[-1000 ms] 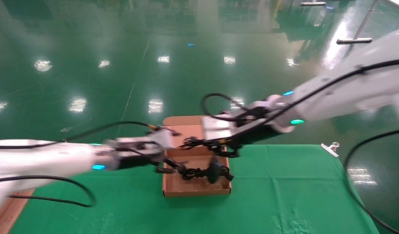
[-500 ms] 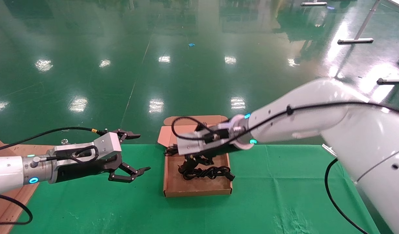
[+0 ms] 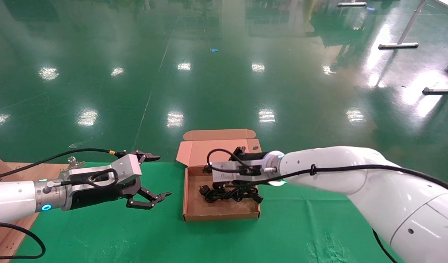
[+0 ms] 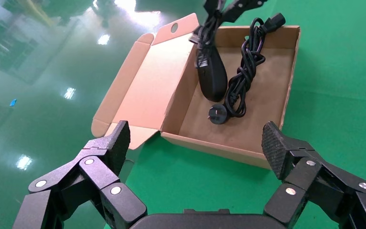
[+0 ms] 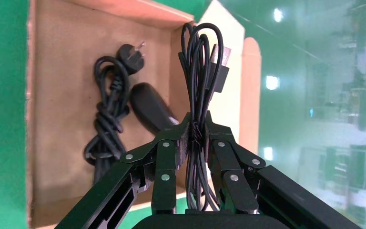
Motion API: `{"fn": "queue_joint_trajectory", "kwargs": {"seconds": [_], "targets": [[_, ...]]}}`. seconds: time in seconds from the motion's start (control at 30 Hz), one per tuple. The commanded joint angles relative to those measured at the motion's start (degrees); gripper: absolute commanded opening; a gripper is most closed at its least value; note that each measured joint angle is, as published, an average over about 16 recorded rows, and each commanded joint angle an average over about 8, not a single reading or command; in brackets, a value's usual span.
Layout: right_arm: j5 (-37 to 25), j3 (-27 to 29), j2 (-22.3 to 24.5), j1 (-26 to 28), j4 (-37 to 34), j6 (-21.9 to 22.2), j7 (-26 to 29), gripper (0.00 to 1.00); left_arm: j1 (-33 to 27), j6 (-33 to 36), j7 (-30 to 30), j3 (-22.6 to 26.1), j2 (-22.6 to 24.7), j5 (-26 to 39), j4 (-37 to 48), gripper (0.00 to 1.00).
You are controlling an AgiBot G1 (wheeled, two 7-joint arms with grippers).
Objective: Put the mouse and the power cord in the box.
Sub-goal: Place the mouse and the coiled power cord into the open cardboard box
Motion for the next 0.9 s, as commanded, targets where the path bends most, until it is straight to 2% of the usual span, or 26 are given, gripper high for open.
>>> {"fn": "queue_joint_trajectory", "kwargs": {"seconds": [0.03,0.67,0.9], "targets": [[0.6,-1.0,0.0,-0.3,-0.2,1.4,0.1,1.0,0.1,0.1,0.0,-0.1,-0.1,-0.1,0.0,1.0],[0.5,0.2,0.8,-0.2,0.8,-0.3,0.1,1.0,0.3,0.4,-0.6,-0.5,-0.2,-0.2,-0.7,1.0],[4.7,4.4,3.9,-2.8,3.5,-4.2,1.5,1.0,2.3,2.9,-4.3,-3.6,-1.8,-1.6,-4.8,1.0]]}}
